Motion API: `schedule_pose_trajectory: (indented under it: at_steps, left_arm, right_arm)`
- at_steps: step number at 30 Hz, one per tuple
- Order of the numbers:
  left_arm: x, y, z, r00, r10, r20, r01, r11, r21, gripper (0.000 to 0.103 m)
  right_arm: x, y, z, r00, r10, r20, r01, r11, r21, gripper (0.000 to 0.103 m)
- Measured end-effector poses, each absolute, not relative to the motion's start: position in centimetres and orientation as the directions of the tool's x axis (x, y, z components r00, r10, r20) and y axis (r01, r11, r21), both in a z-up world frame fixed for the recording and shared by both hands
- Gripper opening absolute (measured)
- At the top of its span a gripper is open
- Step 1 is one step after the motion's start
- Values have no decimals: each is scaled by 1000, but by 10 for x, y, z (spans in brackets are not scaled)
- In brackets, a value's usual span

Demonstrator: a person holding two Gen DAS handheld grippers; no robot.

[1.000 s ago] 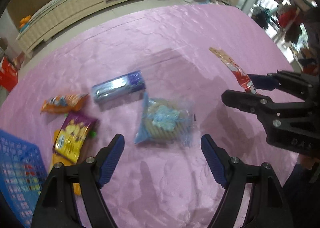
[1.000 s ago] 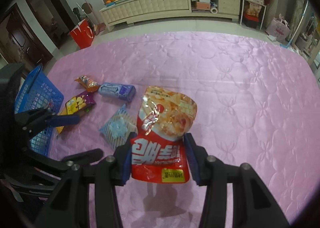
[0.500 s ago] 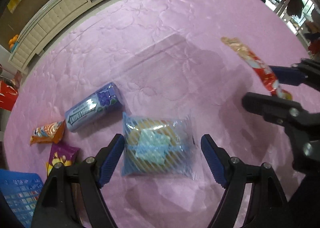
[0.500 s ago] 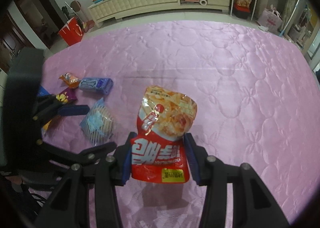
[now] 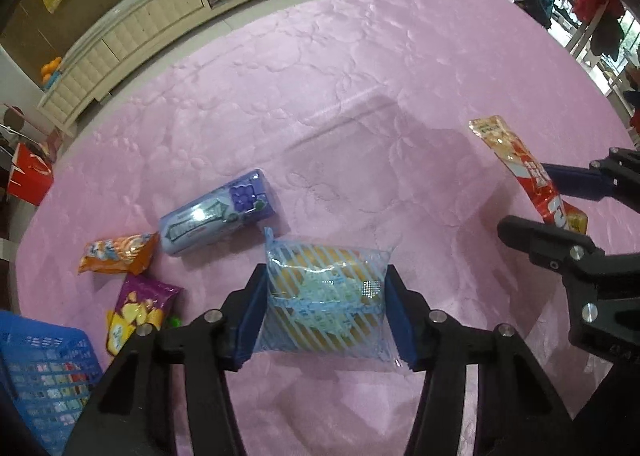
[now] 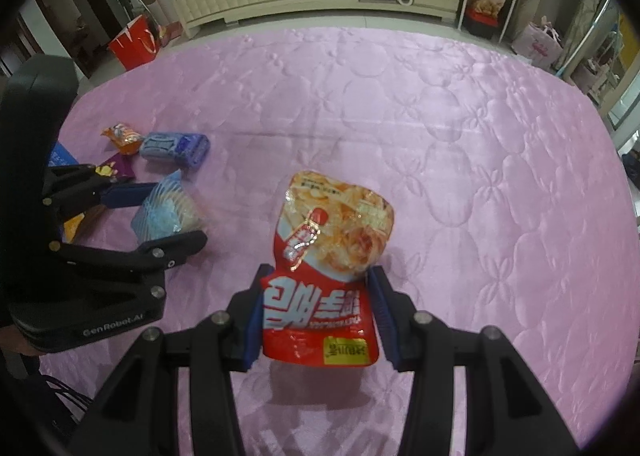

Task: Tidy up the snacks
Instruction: 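Carry both bags over the blue basket and open both tools to drop them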

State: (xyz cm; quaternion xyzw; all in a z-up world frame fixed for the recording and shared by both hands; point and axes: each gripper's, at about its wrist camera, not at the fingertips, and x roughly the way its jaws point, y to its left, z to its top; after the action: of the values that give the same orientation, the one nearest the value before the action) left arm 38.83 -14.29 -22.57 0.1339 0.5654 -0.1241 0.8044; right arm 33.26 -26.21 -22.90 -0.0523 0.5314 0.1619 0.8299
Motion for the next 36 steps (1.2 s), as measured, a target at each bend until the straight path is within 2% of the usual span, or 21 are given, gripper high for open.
schedule_pose_trajectory:
  at_steps: [17, 36]
  left_arm:
    - [295, -84, -122, 523, -81, -849, 285, 955, 84, 52]
    - [186, 18, -29, 719, -60, -692, 178, 979, 101, 52]
  right_arm:
    - [270, -220, -155, 462, 261, -848, -405, 912, 61, 52]
    - [192, -142, -66, 553, 358, -752, -537, 843, 7, 52]
